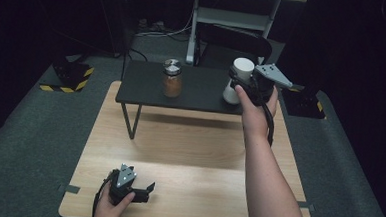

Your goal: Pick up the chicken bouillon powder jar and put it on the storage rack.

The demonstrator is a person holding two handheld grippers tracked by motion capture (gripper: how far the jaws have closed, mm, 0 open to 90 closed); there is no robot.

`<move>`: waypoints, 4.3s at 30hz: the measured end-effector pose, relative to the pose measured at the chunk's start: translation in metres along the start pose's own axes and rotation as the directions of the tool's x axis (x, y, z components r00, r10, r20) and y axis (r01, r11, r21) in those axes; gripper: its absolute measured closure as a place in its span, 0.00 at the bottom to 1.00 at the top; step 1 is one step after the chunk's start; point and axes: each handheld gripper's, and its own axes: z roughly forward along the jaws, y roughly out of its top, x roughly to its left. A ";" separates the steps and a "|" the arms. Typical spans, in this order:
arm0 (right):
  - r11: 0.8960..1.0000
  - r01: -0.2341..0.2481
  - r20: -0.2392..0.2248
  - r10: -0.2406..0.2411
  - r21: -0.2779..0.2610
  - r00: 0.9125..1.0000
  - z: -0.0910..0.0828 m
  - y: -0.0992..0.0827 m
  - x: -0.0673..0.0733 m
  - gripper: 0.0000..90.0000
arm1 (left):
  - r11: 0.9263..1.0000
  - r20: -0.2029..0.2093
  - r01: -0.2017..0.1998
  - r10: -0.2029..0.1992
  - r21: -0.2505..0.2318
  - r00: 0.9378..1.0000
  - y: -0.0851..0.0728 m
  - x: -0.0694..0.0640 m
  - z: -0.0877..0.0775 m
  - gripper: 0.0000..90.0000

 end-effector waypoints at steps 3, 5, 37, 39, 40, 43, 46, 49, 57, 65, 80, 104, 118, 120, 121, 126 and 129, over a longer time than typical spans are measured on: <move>1.000 0.011 0.006 -0.011 0.002 1.000 0.004 0.000 0.001 0.38 | 1.000 0.000 0.002 -0.002 0.000 1.000 0.000 0.001 0.000 0.01; 1.000 0.015 0.009 -0.015 0.006 1.000 0.009 -0.001 0.000 0.38 | 1.000 0.000 0.002 -0.002 0.000 1.000 0.000 0.001 0.000 0.01; 1.000 0.010 0.002 -0.010 -0.020 1.000 0.016 -0.017 -0.006 0.38 | 1.000 -0.005 0.004 -0.004 -0.003 1.000 -0.001 0.003 -0.001 0.01; 1.000 0.011 0.001 -0.011 -0.020 1.000 0.016 -0.017 -0.006 0.38 | 1.000 -0.006 -0.001 0.001 -0.003 1.000 -0.001 0.003 -0.001 0.01; 1.000 0.015 0.002 -0.015 -0.018 1.000 0.016 -0.016 -0.006 0.38 | 1.000 -0.006 -0.002 0.002 -0.003 1.000 0.000 0.003 -0.001 0.01; 1.000 0.014 0.000 -0.014 -0.017 1.000 0.015 -0.016 -0.006 0.37 | 1.000 -0.004 0.000 0.000 0.000 1.000 0.000 0.003 0.000 0.01; 1.000 0.008 -0.003 -0.008 -0.016 1.000 0.016 -0.015 -0.007 0.37 | 1.000 -0.003 0.004 -0.004 0.000 1.000 0.000 0.004 0.000 0.01; 1.000 0.011 -0.003 -0.011 -0.014 1.000 0.016 -0.015 -0.007 0.37 | 1.000 -0.002 0.005 -0.005 0.000 1.000 0.000 0.004 0.000 0.01; 1.000 -0.012 -0.009 0.012 -0.011 1.000 0.016 -0.014 -0.010 0.25 | 1.000 -0.002 0.003 -0.003 0.003 1.000 0.001 0.004 0.000 0.01; 1.000 -0.030 -0.002 0.030 -0.004 1.000 0.018 -0.014 -0.009 0.02 | 1.000 0.000 0.003 -0.003 0.002 1.000 0.000 0.004 0.000 0.01; 1.000 -0.012 -0.023 0.012 -0.011 1.000 0.010 -0.012 -0.010 0.00 | 1.000 -0.001 0.002 -0.002 0.001 1.000 0.000 0.004 0.000 0.01; 0.997 -0.001 -0.083 -0.005 -0.074 0.997 -0.047 -0.039 -0.015 0.00 | 1.000 -0.005 -0.020 0.020 -0.001 1.000 0.000 0.001 0.000 0.01; 0.995 0.005 -0.104 -0.015 -0.096 0.994 -0.080 -0.065 -0.021 0.00 | 0.999 -0.004 -0.035 0.035 -0.001 0.999 0.000 -0.001 0.000 0.01; 0.995 0.007 -0.106 -0.018 -0.099 0.994 -0.087 -0.070 -0.022 0.00 | 0.999 -0.003 -0.035 0.035 -0.001 0.999 0.000 -0.001 0.000 0.01; 0.995 0.011 -0.107 -0.022 -0.102 0.994 -0.089 -0.072 -0.023 0.00 | 0.999 -0.001 -0.037 0.037 0.001 0.999 0.000 -0.001 -0.001 0.01; 0.993 0.005 -0.122 -0.019 -0.116 0.992 -0.099 -0.081 -0.025 0.00 | 0.999 -0.001 -0.038 0.038 -0.001 0.999 -0.001 -0.001 -0.001 0.01; 0.993 0.006 -0.129 -0.021 -0.120 0.991 -0.106 -0.087 -0.026 0.00 | 0.999 -0.004 -0.043 0.043 -0.001 0.999 -0.001 -0.003 -0.001 0.01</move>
